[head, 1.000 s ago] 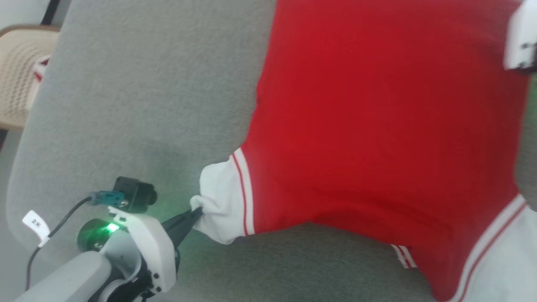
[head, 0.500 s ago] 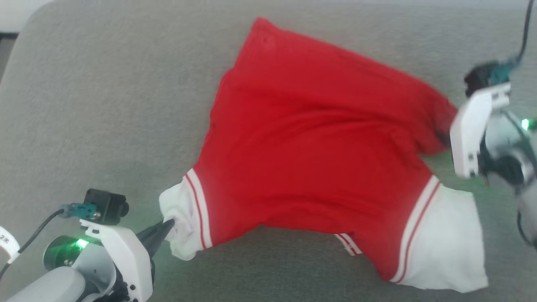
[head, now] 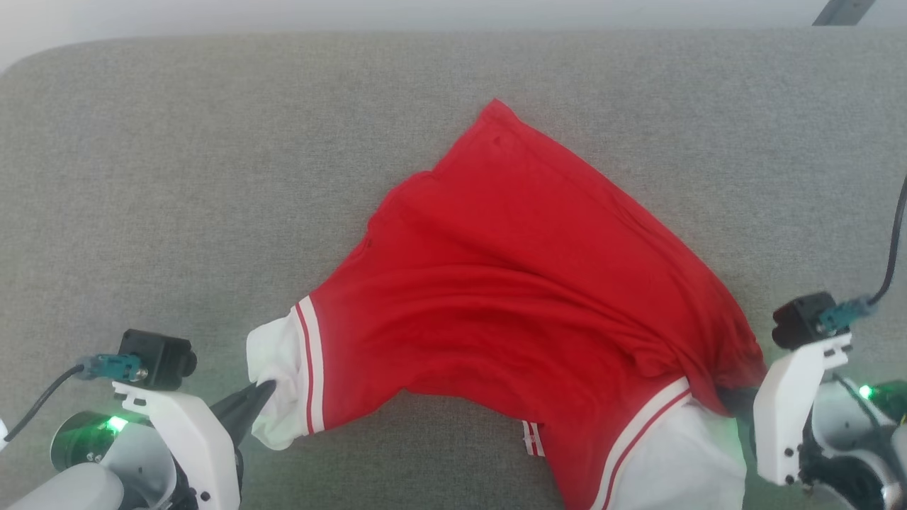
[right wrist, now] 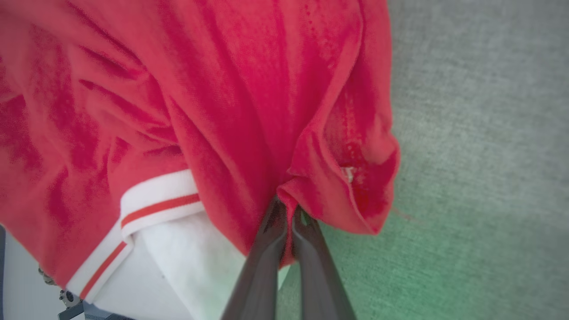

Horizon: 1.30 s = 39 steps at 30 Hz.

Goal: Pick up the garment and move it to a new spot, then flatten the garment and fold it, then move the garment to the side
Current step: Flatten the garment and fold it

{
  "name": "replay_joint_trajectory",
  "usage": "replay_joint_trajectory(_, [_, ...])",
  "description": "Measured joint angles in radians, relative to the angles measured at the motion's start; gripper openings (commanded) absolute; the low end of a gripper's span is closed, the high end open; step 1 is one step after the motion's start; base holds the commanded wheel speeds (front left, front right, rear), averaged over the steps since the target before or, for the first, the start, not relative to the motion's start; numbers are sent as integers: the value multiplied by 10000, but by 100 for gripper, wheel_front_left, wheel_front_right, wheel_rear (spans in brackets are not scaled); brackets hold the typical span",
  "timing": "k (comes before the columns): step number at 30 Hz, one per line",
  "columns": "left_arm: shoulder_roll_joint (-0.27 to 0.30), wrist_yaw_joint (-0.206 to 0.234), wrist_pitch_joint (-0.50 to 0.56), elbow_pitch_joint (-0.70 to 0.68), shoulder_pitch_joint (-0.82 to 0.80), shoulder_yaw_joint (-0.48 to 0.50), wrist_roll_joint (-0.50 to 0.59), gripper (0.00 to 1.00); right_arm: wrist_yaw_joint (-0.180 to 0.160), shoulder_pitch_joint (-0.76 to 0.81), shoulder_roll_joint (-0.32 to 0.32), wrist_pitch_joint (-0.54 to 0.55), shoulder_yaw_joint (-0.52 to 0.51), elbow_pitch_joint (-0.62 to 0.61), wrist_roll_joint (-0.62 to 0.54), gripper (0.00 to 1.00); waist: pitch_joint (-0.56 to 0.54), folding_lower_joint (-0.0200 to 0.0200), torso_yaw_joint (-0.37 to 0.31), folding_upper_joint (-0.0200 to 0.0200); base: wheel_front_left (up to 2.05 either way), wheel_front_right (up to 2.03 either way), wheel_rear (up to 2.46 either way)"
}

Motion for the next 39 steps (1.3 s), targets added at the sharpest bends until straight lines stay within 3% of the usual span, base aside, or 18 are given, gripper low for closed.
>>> replay_joint_trajectory(1, [8,-13,-10,0,3,6,0,0,4,188,174,-69,-146,-46,-267,0,0,0,-12,0,0,0,0])
replay_joint_trajectory(2, [10,-15,-23,8,26,6,-4,0,6,307,339,-199,-270,-58,-508,36,0,0,-26,0,0,0,0])
replay_joint_trajectory(3, [12,-36,-86,21,52,6,-12,0,8,385,558,-337,-439,-36,-727,84,-1,0,-42,0,0,0,0])
replay_joint_trajectory(4, [12,-48,-88,38,73,8,-21,0,8,467,742,-479,-560,0,-943,100,-6,0,-54,0,0,0,0])
replay_joint_trajectory(9, [19,-102,-140,104,198,-4,-65,0,21,626,1354,-560,-828,-186,-1423,100,-118,0,-98,0,0,0,0])
replay_joint_trajectory(19, [67,-98,-211,38,375,-48,-88,0,-6,659,1471,230,-1618,-3010,-1797,100,-310,0,-15,0,0,0,0])
replay_joint_trajectory(24, [-31,-88,-180,2,372,-107,-67,0,-6,-400,1513,140,-1478,-3369,-2073,100,-322,0,146,0,0,0,0])
replay_joint_trajectory(30, [-290,-192,-71,23,74,-234,54,0,-6,-2561,1624,-1057,-821,-1760,-2410,100,-204,0,495,0,0,0,0])
replay_joint_trajectory(39, [-993,-640,272,360,-834,-543,464,0,2,-5956,1174,-2466,1264,2683,-2614,100,220,0,1403,0,0,0,0])
